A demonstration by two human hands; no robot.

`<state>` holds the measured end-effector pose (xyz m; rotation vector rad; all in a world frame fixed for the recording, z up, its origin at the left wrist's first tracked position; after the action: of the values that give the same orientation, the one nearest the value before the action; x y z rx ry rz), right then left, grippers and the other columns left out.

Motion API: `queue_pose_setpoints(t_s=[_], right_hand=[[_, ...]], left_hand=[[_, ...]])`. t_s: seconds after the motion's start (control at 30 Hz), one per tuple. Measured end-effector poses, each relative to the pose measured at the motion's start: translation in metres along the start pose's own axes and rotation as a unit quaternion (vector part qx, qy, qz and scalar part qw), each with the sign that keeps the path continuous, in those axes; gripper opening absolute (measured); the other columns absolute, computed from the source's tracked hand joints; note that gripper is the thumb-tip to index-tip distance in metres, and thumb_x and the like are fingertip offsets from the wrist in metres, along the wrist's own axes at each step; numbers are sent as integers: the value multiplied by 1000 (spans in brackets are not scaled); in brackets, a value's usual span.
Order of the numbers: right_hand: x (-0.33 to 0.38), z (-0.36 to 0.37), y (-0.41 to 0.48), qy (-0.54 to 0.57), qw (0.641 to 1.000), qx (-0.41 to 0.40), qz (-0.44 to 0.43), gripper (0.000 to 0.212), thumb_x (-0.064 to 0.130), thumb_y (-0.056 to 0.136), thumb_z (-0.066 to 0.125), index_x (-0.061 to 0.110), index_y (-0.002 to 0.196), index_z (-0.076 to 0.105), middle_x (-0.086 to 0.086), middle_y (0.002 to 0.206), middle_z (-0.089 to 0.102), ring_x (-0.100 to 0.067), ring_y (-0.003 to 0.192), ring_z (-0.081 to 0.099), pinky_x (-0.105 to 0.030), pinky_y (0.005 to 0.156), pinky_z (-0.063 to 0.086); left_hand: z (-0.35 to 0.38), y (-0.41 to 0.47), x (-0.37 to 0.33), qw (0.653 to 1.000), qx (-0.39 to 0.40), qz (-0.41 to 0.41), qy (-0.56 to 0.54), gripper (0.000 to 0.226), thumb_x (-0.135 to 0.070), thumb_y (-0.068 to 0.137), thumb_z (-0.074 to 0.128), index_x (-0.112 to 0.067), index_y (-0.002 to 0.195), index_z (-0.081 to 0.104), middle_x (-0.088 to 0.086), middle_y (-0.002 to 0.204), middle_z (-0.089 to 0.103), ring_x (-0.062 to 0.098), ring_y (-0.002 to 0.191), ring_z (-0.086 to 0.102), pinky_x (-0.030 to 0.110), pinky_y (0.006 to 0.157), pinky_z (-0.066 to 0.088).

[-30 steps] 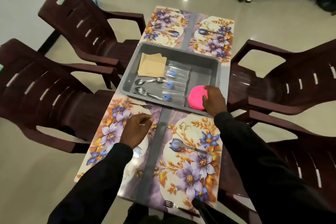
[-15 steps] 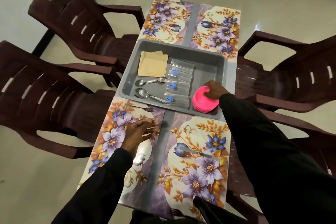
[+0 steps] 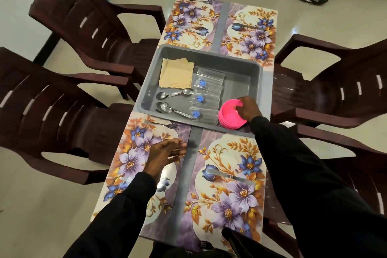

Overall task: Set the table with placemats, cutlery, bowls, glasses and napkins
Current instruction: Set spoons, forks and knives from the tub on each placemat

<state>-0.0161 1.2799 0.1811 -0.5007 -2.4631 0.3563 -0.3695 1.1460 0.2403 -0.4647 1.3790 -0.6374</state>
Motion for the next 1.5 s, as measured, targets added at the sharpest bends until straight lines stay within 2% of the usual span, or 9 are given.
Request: queue_pose_setpoints(t_s=[0.17, 0.37, 0.5, 0.7, 0.87, 1.0, 1.1, 1.23, 1.5], right_hand=[[21, -14, -14, -34, 998, -32, -34, 32, 12, 90, 70, 5, 121, 69, -16, 115, 70, -36, 107, 65, -44, 93, 54], [105, -10, -29, -29, 983, -49, -177, 34, 10, 91, 64, 11, 125, 68, -8, 127, 69, -25, 116, 64, -43, 104, 51], [165, 38, -25, -35, 971, 1, -237, 27, 8, 91, 58, 11, 114, 71, -10, 114, 73, -26, 102, 69, -43, 90, 57], [230, 131, -11, -197, 928, 81, -305, 7, 7, 90, 62, 8, 97, 65, -18, 104, 67, -38, 97, 66, -36, 74, 50], [241, 171, 2, -306, 903, 98, -286, 23, 9, 90, 69, 2, 112, 63, -22, 115, 66, -40, 110, 63, -42, 86, 51], [243, 179, 10, -309, 911, 93, -257, 24, 8, 89, 67, 3, 112, 62, -21, 118, 65, -40, 112, 63, -42, 88, 51], [245, 180, 10, -303, 915, 96, -249, 24, 4, 89, 60, 2, 112, 59, -21, 118, 63, -41, 110, 62, -42, 84, 50], [244, 181, 10, -306, 907, 89, -275, 17, 8, 89, 58, 2, 105, 62, -23, 111, 63, -42, 100, 64, -42, 77, 50], [226, 175, 19, -161, 956, 54, -238, 18, 18, 101, 51, 3, 98, 60, -23, 102, 64, -42, 92, 63, -44, 74, 48]], left_hand=[[-10, -1, -7, 999, -16, 16, 26, 24, -17, 102, 60, -3, 118, 71, 13, 109, 78, 30, 101, 75, 29, 82, 62], [-42, 7, -18, 997, -48, 48, 21, 22, -6, 101, 60, 4, 119, 70, 17, 110, 77, 35, 104, 74, 31, 83, 63], [-65, 8, -25, 995, -67, 62, 29, 22, -9, 102, 59, 0, 118, 71, 12, 111, 78, 30, 104, 74, 33, 85, 62], [-107, 16, -29, 992, -109, 70, 2, 22, -5, 101, 61, 6, 119, 69, 21, 111, 76, 38, 105, 73, 34, 85, 63], [-131, 24, -30, 991, -117, 62, -22, 23, -3, 99, 62, 9, 118, 69, 24, 112, 74, 42, 108, 71, 31, 80, 62], [-135, 26, -38, 990, -117, 57, -52, 17, -7, 95, 68, 1, 108, 74, 19, 108, 77, 33, 101, 74, 26, 75, 60], [-137, 32, -42, 990, -115, 50, -72, 20, -7, 94, 69, 2, 111, 74, 17, 105, 78, 26, 95, 75, 24, 74, 60], [-139, 44, -45, 991, -99, 45, -74, 18, -9, 98, 66, 0, 112, 73, 18, 108, 77, 32, 101, 74, 29, 81, 61], [-126, 58, -58, 989, -74, 21, -128, 17, -1, 102, 56, 5, 111, 69, 20, 105, 77, 25, 86, 78, 28, 67, 63]])
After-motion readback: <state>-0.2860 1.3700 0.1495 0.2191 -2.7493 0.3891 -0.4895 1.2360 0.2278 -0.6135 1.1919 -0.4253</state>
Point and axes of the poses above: each hand's wrist, its own y-axis towards the middle knuckle, its own z-axis out of the palm, x = y × z, the point moved 9 cm from there along y, towards the middle knuckle
